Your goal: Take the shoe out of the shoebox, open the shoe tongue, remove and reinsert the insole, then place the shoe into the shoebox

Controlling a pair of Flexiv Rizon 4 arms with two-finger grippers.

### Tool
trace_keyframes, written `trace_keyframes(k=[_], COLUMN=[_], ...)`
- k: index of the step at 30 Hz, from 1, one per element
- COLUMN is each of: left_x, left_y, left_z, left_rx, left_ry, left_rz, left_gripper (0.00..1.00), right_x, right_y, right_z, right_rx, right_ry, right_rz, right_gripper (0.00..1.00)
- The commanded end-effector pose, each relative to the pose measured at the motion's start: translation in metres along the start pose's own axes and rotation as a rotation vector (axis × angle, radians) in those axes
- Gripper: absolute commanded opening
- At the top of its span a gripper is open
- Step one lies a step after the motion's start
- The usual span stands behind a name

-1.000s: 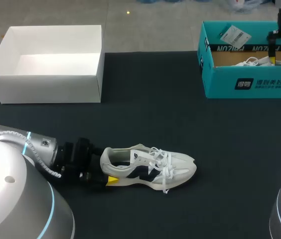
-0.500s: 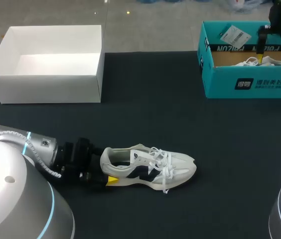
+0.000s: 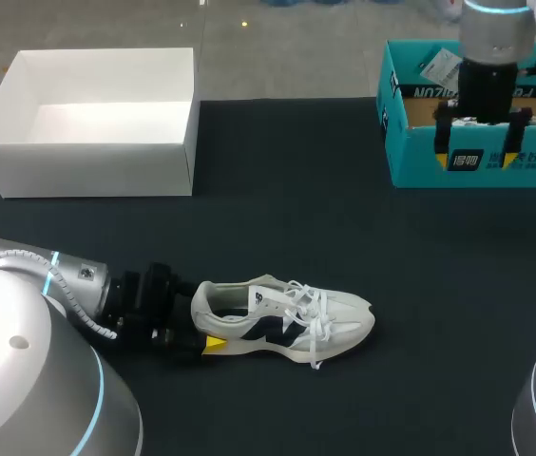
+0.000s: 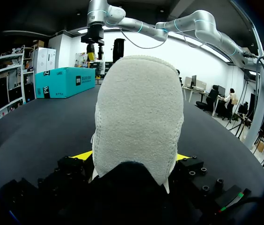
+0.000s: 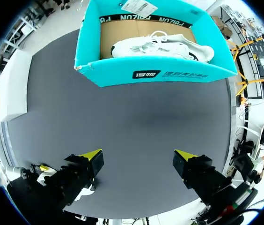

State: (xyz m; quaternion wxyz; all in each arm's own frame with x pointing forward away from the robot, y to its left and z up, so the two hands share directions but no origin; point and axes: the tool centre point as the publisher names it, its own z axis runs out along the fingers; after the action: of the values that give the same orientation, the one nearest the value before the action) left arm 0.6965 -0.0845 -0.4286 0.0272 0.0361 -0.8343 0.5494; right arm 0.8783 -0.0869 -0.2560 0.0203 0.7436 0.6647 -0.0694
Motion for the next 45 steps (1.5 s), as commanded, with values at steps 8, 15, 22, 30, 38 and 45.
trace_keyframes(k=[8,15,22,30,38,45], left_x=[0.0,0.0,0.0,0.0,0.0,0.0], left_y=[0.002,0.002,0.002,0.002,0.002,0.002], left_z=[0.001,0.001,0.001,0.001,0.001,0.001], left_rx=[-0.003,-0.003,-0.003,-0.003,-0.003,-0.003], left_ry=[-0.003,-0.003,-0.003,-0.003,-0.003,-0.003], left_rz=[-0.001,-0.001,-0.001,-0.001,-0.001,-0.001], left_gripper=[0.0,0.0,0.0,0.0,0.0,0.0], right_x=[0.011,0.011,0.046,0.125,0.175,0.217], right_y=[-0.004,-0.004,-0.024,-0.081,-0.125,-0.158], right_z=[0.005,0.005,0.011,0.005,-0.005,0.006], right_rx=[-0.055,-0.055,-0.06,-0.16,-0.192,-0.228], right_ry=[-0.03,-0.03,0.015,0.112,0.129,0.064], right_rz=[-0.016,-0.016,-0.074,-0.066,-0.086,-0.132], right_gripper=[1.0,1.0,1.0,1.0,1.0,1.0])
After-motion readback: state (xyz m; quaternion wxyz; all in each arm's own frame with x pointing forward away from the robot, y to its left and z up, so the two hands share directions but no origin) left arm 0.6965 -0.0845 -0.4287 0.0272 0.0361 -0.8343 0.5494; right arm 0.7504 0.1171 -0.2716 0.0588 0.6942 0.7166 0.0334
